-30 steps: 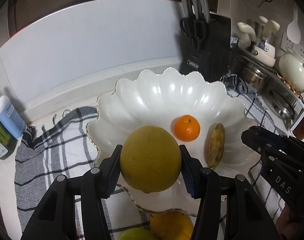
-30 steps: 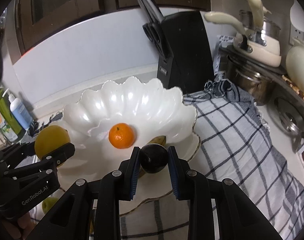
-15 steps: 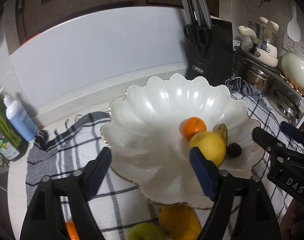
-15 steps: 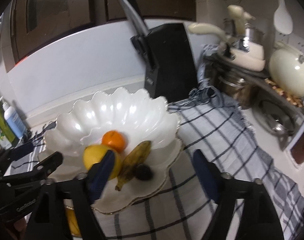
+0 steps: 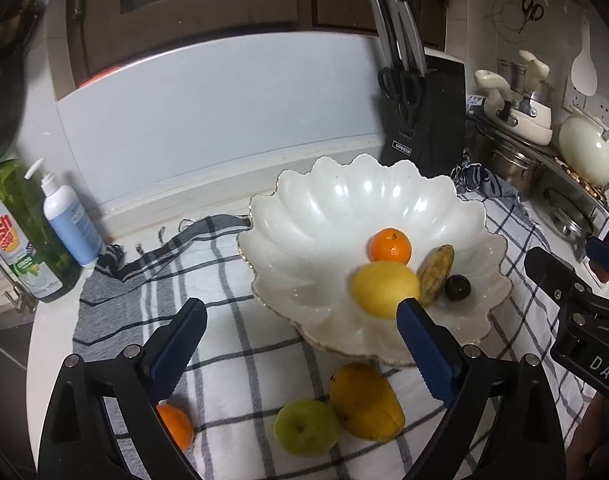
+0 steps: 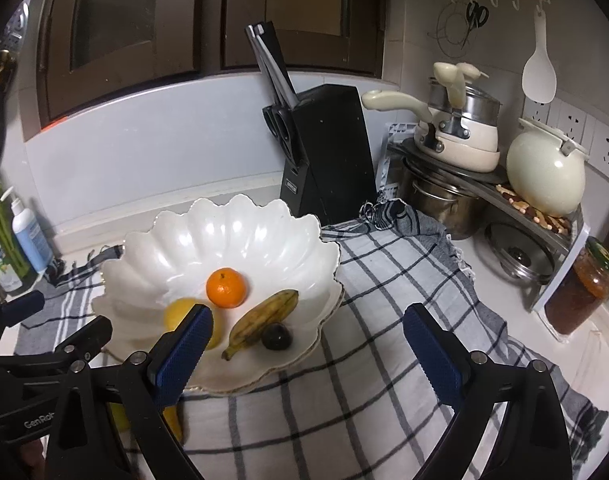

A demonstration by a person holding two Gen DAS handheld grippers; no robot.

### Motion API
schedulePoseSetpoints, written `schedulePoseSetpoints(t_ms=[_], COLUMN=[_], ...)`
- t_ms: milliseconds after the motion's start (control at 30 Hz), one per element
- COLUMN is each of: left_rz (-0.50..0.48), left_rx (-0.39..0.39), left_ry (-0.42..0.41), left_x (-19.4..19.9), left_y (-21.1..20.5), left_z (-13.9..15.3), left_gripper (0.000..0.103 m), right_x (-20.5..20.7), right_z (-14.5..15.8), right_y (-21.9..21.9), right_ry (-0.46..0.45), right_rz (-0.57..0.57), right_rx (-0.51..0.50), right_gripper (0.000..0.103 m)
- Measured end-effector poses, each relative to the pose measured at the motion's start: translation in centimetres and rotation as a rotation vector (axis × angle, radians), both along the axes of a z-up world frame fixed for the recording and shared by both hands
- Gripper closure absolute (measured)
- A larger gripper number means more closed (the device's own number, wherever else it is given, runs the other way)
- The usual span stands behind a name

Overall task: Organize fruits
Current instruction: 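Withdraw both open tools from the bowl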

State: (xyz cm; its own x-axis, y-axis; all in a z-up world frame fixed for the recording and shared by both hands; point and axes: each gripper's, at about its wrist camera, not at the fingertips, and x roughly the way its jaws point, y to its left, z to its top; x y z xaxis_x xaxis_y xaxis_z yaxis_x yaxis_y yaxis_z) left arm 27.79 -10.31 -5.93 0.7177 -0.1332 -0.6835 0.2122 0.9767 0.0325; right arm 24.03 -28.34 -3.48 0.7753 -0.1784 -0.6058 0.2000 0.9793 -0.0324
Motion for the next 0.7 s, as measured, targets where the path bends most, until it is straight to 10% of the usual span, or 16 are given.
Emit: schedulePoseSetpoints(t_ms=[700], left_rz=[0.084], left_rx=[-0.005], left_ry=[-0.008], left_x=[-4.8], left_y=[3.7], left_z=[0.3], left_gripper=[0.005], right_x=[-4.1], right_z=[0.8], right_y=[3.3], right_ry=[-0.018], right_rz=[0.046], right_rx=[0.024], right_gripper=[0.006])
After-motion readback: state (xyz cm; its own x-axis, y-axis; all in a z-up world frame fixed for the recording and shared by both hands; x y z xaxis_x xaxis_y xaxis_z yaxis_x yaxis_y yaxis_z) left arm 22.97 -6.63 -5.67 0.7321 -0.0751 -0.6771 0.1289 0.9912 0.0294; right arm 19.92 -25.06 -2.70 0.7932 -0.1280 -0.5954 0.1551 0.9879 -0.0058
